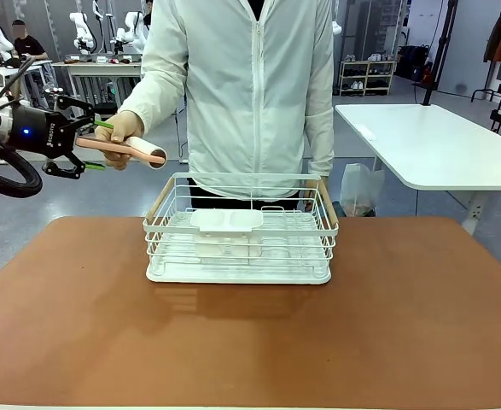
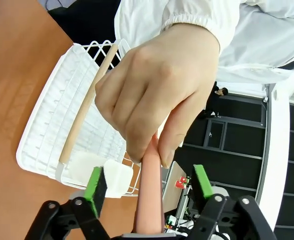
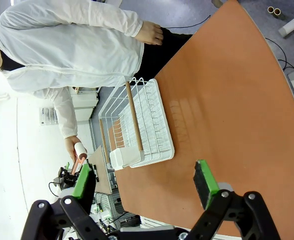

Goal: Clean the table.
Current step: Pick up the Lint Roller when the human hands it over, then clean the table with the Lint Roller when the human lifts the Dish drying rack.

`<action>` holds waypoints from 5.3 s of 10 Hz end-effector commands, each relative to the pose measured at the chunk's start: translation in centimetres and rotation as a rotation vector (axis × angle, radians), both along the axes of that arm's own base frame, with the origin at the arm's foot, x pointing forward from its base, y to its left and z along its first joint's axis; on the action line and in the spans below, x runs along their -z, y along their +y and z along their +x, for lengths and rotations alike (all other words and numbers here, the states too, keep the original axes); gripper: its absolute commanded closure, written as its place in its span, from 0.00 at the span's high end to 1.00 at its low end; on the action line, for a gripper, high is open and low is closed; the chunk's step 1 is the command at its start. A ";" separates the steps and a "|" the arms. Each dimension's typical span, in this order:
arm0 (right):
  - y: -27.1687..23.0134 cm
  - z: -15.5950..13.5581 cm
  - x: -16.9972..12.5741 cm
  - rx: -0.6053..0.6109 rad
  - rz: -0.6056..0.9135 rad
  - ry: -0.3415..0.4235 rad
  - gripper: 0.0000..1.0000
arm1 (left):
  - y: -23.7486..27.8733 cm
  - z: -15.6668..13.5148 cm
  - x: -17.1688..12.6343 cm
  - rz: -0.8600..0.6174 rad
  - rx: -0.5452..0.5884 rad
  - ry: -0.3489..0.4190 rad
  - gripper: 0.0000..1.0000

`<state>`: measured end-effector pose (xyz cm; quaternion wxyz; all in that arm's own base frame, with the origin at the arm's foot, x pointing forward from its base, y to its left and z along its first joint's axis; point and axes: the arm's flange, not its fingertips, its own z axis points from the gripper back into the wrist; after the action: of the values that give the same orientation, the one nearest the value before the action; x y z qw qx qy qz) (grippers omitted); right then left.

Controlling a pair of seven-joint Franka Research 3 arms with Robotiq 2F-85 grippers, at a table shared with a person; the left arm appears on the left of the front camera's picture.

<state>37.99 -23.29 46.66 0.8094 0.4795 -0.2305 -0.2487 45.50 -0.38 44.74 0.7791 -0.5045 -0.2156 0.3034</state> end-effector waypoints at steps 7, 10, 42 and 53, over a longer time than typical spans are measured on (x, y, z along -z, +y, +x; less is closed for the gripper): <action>0.2 -0.1 0.0 -0.005 0.005 -0.020 1.00 | -0.6 0.4 0.7 0.033 -0.040 -0.034 0.05; 0.2 -0.1 0.0 -0.005 0.005 -0.020 1.00 | -0.4 0.3 0.5 0.021 -0.047 -0.037 0.00; 0.2 -0.1 0.0 -0.005 0.005 -0.020 1.00 | 0.0 0.1 0.1 0.021 -0.018 0.001 0.07; 0.2 -0.1 0.0 -0.005 0.005 -0.020 1.00 | 0.0 0.1 0.1 0.021 -0.018 0.001 0.07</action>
<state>37.98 -23.30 46.67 0.8093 0.4796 -0.2306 -0.2488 45.50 -0.24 44.46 0.7819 -0.4940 -0.2214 0.3090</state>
